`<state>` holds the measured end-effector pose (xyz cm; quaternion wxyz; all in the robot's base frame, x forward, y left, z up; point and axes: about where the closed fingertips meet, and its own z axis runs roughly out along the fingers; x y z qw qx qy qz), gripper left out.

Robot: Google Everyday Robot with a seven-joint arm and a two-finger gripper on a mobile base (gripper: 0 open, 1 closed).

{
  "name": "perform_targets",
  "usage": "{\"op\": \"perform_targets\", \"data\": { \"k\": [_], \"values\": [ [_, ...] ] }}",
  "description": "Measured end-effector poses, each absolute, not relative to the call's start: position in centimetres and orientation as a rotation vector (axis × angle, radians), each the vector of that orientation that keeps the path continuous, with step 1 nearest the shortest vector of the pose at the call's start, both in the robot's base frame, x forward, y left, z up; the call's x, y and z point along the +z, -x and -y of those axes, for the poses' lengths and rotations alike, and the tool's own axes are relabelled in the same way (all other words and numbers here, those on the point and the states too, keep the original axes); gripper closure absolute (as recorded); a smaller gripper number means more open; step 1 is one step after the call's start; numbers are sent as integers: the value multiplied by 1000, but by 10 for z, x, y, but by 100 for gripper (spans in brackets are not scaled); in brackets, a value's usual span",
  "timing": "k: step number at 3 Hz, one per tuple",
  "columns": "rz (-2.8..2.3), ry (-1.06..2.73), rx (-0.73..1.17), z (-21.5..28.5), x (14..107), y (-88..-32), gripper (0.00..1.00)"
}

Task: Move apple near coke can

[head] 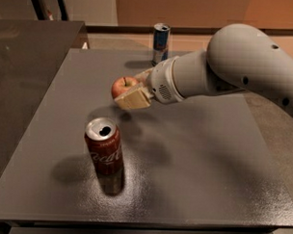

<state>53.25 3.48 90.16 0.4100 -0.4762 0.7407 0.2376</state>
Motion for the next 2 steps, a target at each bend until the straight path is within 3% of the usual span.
{"op": "perform_targets", "data": {
  "k": [2],
  "values": [
    [-1830, 1229, 725, -31, 893, -496, 100]
  ]
}}
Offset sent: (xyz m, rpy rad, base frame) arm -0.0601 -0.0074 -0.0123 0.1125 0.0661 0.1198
